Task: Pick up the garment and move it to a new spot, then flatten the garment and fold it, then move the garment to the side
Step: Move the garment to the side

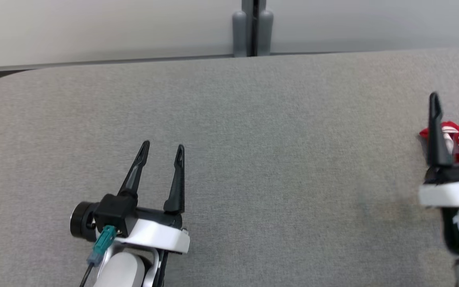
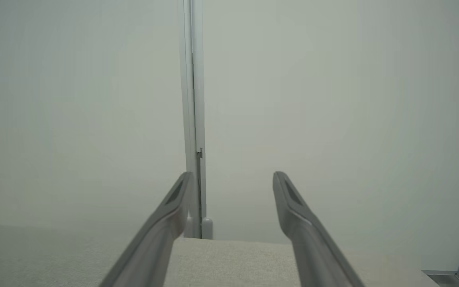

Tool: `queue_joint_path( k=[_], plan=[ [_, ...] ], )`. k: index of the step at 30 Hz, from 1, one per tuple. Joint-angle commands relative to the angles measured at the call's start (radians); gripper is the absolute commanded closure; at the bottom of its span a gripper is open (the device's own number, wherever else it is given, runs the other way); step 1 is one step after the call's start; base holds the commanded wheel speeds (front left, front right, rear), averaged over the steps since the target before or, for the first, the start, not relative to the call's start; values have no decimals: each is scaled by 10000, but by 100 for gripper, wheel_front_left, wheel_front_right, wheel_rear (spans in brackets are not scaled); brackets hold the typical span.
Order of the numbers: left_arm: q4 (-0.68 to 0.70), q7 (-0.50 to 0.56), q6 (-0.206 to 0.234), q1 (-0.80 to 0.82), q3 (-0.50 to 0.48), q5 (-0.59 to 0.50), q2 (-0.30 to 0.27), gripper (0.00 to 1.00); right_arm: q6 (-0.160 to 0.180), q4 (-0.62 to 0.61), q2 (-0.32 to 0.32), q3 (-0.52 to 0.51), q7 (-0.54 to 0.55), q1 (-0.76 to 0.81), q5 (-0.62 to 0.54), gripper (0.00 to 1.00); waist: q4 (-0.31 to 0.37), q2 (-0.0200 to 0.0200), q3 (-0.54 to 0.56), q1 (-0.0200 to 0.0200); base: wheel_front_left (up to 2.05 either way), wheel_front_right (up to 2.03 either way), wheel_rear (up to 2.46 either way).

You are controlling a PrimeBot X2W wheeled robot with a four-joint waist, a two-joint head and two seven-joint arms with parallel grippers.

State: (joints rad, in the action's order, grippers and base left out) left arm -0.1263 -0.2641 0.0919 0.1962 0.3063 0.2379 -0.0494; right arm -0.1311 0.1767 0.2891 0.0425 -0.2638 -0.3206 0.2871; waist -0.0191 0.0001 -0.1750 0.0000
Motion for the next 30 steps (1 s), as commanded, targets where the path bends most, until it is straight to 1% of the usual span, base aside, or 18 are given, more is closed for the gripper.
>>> queue_joint_path(
  k=[1, 6, 9, 11, 18, 23, 27, 30],
  plan=[
    [33, 2, -23, -228, -106, 16, -31, 0, 8, -224, -299, -12, -3, 399, -160, 0, -303, -1, 363, 0, 0, 0, 0],
    [59, 2, -41, -921, -294, 116, -31, 0, 8, -756, -1401, -4, -2, 1496, -547, 0, -402, -1, 699, 0, 0, 0, 0],
    [30, 2, -123, -1199, -332, 27, -31, 0, 8, -812, -1749, 4, -4, 1950, -760, 0, -428, -1, 843, 0, 0, 0, 0],
    [-2, 2, -92, -1338, -378, 7, -31, 0, 6, -815, -1923, 145, -4, 2157, -928, 0, -420, -1, 914, 0, 0, 0, 0],
    [-7, 2, 177, -1450, -376, -266, -39, 0, 6, -685, -2199, 187, -4, 2410, -1054, 0, -326, -1, 1031, 0, 0, 0, 0],
    [49, 2, 304, -1417, -368, -423, -34, 0, 6, -598, -2244, 214, -5, 2438, -1144, 0, -274, -1, 1064, 0, 0, 0, 0],
    [24, 2, 326, -1428, -390, -464, -35, 0, 6, -556, -2257, 224, -5, 2432, -1173, 0, -255, -1, 1075, 0, 0, 0, 0],
    [-73, 2, 450, -1415, -421, -505, -35, 0, 6, -526, -2270, 249, -5, 2424, -1210, 0, -252, -1, 1079, 0, 0, 0, 0]
  ],
)
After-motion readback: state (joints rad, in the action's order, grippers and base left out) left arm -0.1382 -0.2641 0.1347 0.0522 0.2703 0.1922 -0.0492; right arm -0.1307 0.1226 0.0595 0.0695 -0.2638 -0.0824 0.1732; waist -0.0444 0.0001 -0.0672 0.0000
